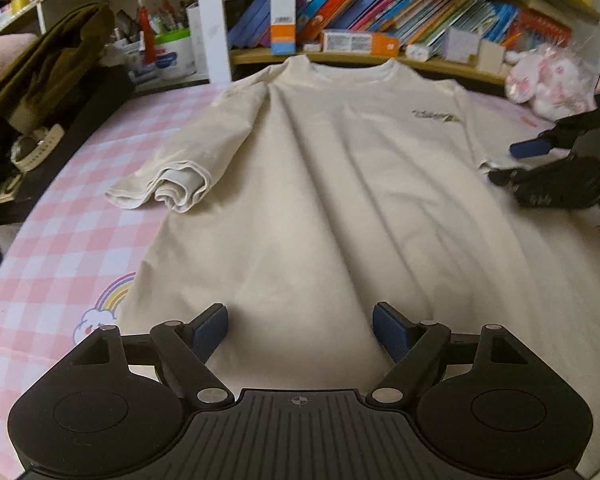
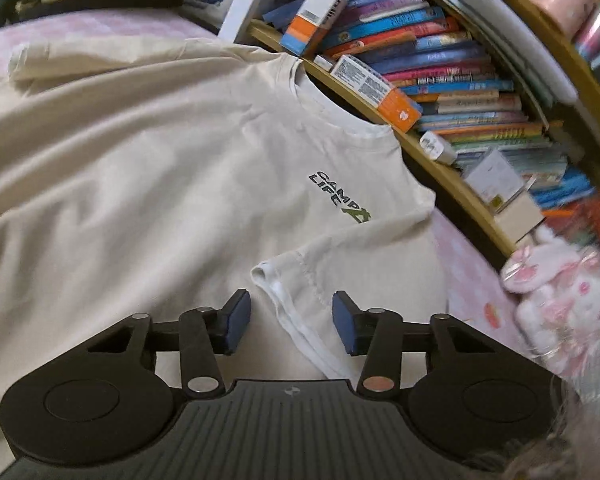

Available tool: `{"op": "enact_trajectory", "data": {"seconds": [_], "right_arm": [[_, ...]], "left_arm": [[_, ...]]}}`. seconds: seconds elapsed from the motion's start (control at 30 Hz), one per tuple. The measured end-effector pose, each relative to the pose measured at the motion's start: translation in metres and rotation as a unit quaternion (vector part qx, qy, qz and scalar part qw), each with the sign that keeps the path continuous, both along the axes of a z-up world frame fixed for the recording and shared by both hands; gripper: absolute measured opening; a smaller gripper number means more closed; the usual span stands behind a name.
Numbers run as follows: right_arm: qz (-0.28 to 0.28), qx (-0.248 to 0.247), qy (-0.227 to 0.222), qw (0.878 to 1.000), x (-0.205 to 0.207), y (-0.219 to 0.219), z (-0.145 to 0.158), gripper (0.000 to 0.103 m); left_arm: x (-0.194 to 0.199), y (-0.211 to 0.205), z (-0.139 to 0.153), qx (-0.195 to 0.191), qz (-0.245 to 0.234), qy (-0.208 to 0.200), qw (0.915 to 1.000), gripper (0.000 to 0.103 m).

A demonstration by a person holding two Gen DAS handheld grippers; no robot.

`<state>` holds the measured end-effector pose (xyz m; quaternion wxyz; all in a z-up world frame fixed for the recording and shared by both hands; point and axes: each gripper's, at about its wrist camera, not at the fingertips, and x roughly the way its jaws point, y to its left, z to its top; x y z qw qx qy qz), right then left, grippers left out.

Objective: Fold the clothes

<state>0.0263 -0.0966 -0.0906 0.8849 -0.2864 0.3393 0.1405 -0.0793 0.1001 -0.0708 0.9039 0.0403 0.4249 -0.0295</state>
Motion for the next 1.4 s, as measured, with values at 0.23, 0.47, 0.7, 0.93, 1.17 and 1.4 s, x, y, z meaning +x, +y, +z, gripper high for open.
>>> {"op": "enact_trajectory", "data": {"seconds": [0.23,0.47,0.7,0.93,1.17,1.4], "right_arm": [[-0.009,0.088,0.013,0.996,0.018,-0.038,0.014,0.007],[-0.128,0.134,-0.047,0.982,0.053,-0.175,0.068,0.007],[-0.193,0.105,-0.027,0.975,0.109,-0.261,0.058,0.006],[-0.235,0.123,0.001,0.964,0.128,-0.286,0.044,0.023],[-0.238,0.23,0.055,0.942,0.07,-0.313,0.056,0.034],[-0.225,0.221,0.107,0.943,0.038,-0.281,0.038,0.019]], "left_arm": [[0.007,-0.012,-0.001,0.025,0.062,0.01,0.9977,0.084],[0.009,-0.023,0.002,0.042,0.105,0.015,0.9934,0.084],[0.012,-0.031,0.004,0.059,0.131,0.021,0.9894,0.084],[0.01,-0.038,0.006,0.072,0.14,0.026,0.9872,0.084],[0.007,-0.039,0.006,0.064,0.145,0.023,0.9871,0.084],[0.007,-0.04,0.007,0.065,0.141,0.024,0.9875,0.084]]}}
